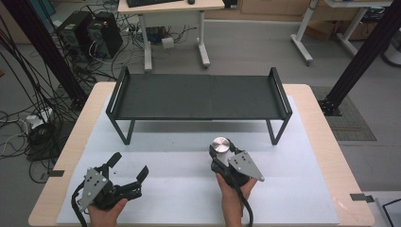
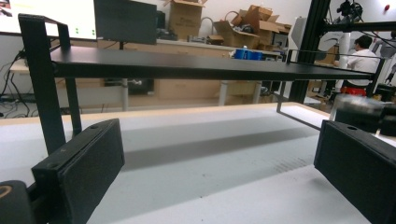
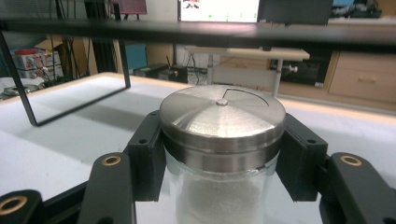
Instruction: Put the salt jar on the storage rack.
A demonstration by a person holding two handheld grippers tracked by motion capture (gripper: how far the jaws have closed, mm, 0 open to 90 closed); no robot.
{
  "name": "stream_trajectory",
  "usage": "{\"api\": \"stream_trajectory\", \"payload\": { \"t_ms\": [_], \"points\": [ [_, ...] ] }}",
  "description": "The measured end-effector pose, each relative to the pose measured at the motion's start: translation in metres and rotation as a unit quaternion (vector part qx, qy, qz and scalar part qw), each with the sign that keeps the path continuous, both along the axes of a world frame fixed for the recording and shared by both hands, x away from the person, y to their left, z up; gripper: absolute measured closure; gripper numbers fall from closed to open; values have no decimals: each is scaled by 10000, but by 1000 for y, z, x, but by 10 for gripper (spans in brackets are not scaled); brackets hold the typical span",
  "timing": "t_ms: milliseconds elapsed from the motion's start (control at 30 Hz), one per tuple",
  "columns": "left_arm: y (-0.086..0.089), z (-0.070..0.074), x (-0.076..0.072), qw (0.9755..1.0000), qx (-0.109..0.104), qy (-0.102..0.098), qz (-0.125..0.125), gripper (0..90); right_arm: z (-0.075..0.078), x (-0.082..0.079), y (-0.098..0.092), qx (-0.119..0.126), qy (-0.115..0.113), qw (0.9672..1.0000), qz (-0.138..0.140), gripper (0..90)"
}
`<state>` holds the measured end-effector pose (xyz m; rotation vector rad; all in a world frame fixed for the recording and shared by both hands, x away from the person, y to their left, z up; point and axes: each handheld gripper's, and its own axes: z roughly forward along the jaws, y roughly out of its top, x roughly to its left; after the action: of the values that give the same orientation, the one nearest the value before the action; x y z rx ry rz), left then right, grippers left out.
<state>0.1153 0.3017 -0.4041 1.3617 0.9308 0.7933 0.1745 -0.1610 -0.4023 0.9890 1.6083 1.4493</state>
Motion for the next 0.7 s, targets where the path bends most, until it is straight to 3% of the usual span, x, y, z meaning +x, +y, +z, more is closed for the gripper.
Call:
{"api": "stream_trajectory", "payload": {
  "t_ms": [700],
  "points": [
    [2, 3, 0, 10000, -34, -10, -33, 22, 76, 14, -1, 27, -180, 9998, 27, 426]
  ]
}}
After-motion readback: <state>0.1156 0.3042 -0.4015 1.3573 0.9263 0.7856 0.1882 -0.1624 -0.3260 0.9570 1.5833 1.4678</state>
